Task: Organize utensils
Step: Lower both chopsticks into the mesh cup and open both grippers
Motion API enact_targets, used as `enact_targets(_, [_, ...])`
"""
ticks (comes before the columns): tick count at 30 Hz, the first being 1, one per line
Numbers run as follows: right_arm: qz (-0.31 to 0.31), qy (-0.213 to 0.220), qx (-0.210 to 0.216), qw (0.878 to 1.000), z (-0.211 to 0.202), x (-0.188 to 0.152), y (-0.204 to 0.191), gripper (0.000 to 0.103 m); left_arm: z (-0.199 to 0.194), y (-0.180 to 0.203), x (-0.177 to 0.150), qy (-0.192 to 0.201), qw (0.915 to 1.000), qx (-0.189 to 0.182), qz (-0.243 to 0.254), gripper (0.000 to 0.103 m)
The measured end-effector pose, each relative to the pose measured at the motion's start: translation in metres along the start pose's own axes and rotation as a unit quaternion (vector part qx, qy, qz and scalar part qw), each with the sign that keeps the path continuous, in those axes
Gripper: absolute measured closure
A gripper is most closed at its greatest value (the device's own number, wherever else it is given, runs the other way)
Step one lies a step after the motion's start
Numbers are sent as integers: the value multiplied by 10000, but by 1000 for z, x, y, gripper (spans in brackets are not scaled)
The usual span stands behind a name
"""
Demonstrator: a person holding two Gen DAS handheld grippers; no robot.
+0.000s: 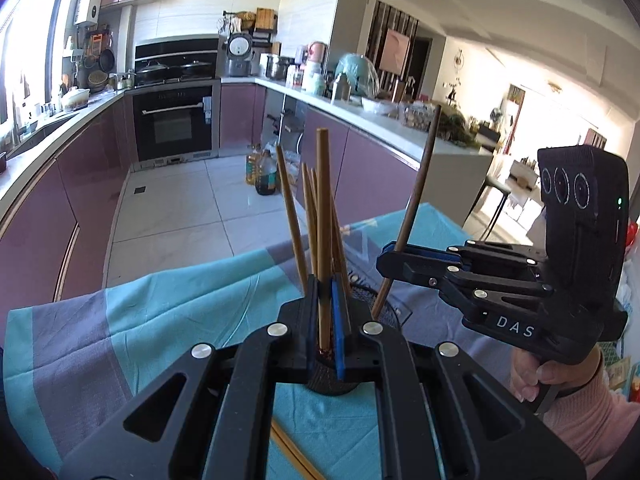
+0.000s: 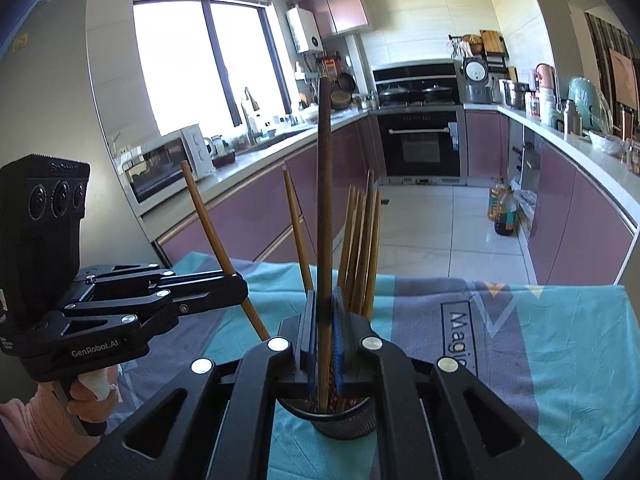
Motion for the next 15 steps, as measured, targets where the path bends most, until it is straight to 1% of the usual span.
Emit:
enact_targets(4, [57,-255,37,9997,15,-7,3,97,14,-6,-5,-247,9997,8,-54,96])
enact_targets(6, [77,-324,18,9994,20,-9,4,96,19,-9,-4,-271,9996,3,-84,96])
enact_targets(10, [158,-356,3,9992,26,-9,10,96,29,-13,1,-295,9995,51,-138,96])
enact_targets(15, [198,-358,-15,9992,28,-8,12,95,40,-15,3,-360,9989,-7,-289,95])
Point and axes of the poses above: each gripper's, at about its wrist camera, not at the fingertips, and z roughly the way its jaws point, y to its right, x to its top, the point moved 6 cm from there along z, roughly the way its jaws point, and after that the axes turned 6 degrees about -z, right-handed, at the moved point
